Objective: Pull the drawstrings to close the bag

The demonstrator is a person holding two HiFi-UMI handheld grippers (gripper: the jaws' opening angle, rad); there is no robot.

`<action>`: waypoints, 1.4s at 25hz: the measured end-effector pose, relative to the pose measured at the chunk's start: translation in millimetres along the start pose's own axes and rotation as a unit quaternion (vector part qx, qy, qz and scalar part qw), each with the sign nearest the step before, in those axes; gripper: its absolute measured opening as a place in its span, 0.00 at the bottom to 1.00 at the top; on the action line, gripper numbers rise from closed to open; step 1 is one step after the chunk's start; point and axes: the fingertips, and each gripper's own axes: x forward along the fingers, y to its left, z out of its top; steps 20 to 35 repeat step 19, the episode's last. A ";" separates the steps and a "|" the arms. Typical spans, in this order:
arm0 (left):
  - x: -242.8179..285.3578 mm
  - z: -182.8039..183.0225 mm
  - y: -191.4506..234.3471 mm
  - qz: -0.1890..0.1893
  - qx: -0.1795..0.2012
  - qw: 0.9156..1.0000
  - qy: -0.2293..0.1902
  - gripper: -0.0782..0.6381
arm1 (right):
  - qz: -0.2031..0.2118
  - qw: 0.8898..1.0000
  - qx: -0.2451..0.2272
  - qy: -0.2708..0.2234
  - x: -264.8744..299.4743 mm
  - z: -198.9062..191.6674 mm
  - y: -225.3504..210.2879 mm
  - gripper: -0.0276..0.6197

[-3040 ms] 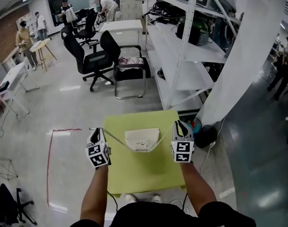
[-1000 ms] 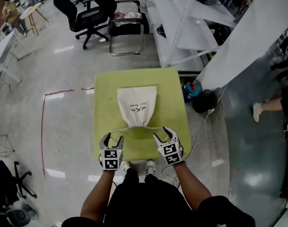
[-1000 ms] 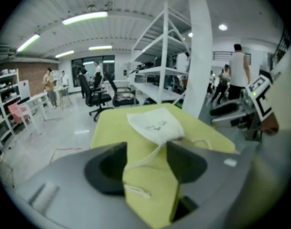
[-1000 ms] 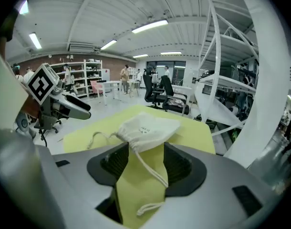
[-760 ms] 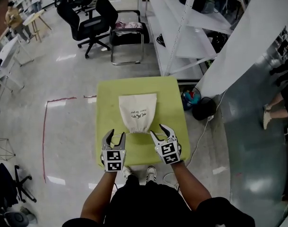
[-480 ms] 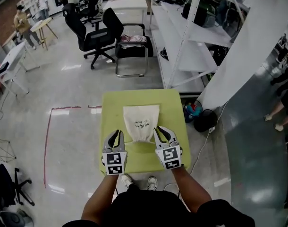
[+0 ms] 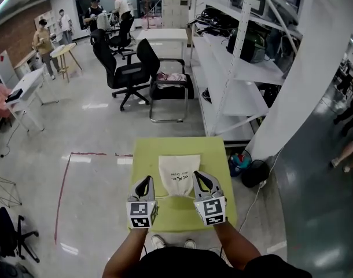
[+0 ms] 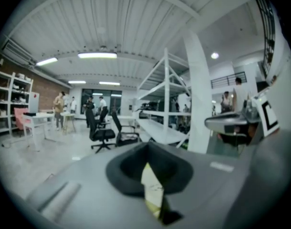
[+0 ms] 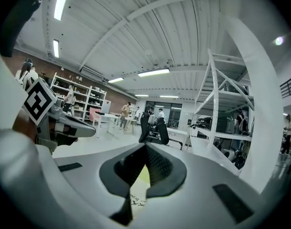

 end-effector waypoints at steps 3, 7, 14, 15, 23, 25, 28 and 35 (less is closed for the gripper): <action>-0.7 4.1 2.3 0.003 0.002 1.000 -0.004 0.12 | -0.001 1.000 -0.001 -0.009 0.8 5.6 0.6 0.05; -2.6 4.7 4.2 0.007 0.002 1.000 -0.005 0.12 | -0.003 1.000 -0.002 -0.014 0.3 8.5 4.8 0.05; -4.8 3.0 9.1 0.013 0.002 1.000 -0.001 0.12 | -0.003 1.000 -0.001 -0.012 1.3 7.6 9.8 0.05; -4.5 2.1 9.8 0.014 0.002 1.000 0.000 0.12 | -0.003 1.000 -0.001 -0.012 1.9 7.3 9.9 0.05; -3.0 -0.5 13.3 0.019 0.002 1.000 0.003 0.12 | -0.005 1.000 -0.003 -0.014 5.8 6.7 9.7 0.05; -3.0 -0.5 13.3 0.019 0.002 1.000 0.003 0.12 | -0.005 1.000 -0.003 -0.014 5.8 6.7 9.7 0.05; -3.0 -0.5 13.3 0.019 0.002 1.000 0.003 0.12 | -0.005 1.000 -0.003 -0.014 5.8 6.7 9.7 0.05; -3.0 -0.5 13.3 0.019 0.002 1.000 0.003 0.12 | -0.005 1.000 -0.003 -0.014 5.8 6.7 9.7 0.05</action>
